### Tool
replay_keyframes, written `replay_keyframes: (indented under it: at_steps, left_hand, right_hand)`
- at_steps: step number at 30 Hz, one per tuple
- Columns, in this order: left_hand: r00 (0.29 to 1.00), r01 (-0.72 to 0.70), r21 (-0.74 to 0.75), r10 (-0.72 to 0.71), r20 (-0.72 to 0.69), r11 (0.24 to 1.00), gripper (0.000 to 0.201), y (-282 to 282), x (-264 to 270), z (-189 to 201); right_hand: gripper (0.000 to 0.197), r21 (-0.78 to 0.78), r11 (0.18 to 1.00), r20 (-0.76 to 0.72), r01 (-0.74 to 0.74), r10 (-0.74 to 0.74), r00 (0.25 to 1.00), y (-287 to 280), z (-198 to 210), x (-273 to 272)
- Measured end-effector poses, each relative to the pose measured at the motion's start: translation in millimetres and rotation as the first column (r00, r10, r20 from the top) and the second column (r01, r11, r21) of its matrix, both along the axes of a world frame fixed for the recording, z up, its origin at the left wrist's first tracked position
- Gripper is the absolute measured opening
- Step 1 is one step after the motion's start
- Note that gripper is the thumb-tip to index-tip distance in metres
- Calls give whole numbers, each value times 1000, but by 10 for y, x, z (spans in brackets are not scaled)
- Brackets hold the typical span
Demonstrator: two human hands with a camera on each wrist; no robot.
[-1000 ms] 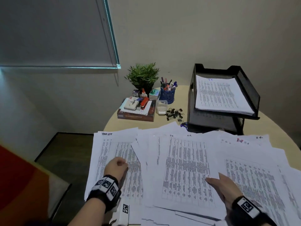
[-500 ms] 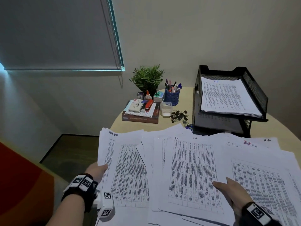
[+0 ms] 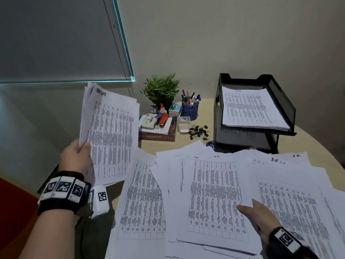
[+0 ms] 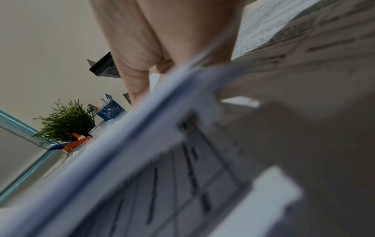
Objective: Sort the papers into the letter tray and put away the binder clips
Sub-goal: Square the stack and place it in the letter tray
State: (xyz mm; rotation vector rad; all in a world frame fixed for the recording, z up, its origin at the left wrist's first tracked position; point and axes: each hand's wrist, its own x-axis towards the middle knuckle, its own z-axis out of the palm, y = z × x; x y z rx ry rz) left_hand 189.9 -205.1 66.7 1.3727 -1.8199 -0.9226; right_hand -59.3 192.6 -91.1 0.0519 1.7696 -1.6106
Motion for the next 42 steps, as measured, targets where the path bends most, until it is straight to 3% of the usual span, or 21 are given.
replay_keyframes:
  at_steps: [4,5,8,11,13,17,22,27,31,33,36,38,41,42]
  left_hand:
    - [992,94,17,-93,-86,995,16,188,-109,344]
    - [986,115,28,-110,-127,993,17,262,-140,409]
    - [940,181,88,-146,-307,980,17,521,-266,625]
    - [871,269,142,-178,-457,953,20,728,-408,778]
    - [831,340,162,-215,-514,926,21,834,-504,813]
    - [817,446,299,-247,-521,844,21,965,-724,489]
    - [862,474,510,-262,-434,717,26,1140,-978,-216]
    - [915,402,613,-315,-251,680,30,1327,-1096,-746]
    - [936,279,714,-347,-54,642,33,1437,-1150,-1102]
    - [882,267,693,-460,105,670,43,1443,-1157,-1231]
    - [669,347,559,-616,416,753,50,1486,-1162,-1271]
    - [596,384,532,-643,482,755,44,1564,-1168,-1223]
    - [579,420,553,-682,446,719,23,1572,-1169,-1237]
    - [570,432,570,-701,429,699,27,1558,-1162,-1258]
  right_hand:
    - [105,2,1000,-26,-6,6,1000,35,-103,-26]
    - [102,3,1000,-12,-3,3,1000,29,-108,-27]
    - [57,-1,1000,36,15,-15,999,11,-11,6]
    - [52,21,1000,56,11,-12,998,0,4,3]
    - [30,31,1000,50,-4,2,999,-5,47,20]
    - [34,43,999,5,-25,25,1000,-10,48,14]
    - [21,-1,1000,30,-12,12,999,-20,185,51]
    - [65,92,995,6,26,-27,1000,-16,172,53]
    - [75,86,996,54,33,-37,998,-39,253,83]
    - [78,69,997,51,29,-32,998,-22,217,83]
    - [90,65,997,80,51,-56,995,-26,206,75]
    - [86,41,999,110,26,-30,993,-39,231,49]
    - [55,67,995,33,-72,70,997,-108,513,131]
    - [49,62,993,50,-98,95,994,-109,540,141]
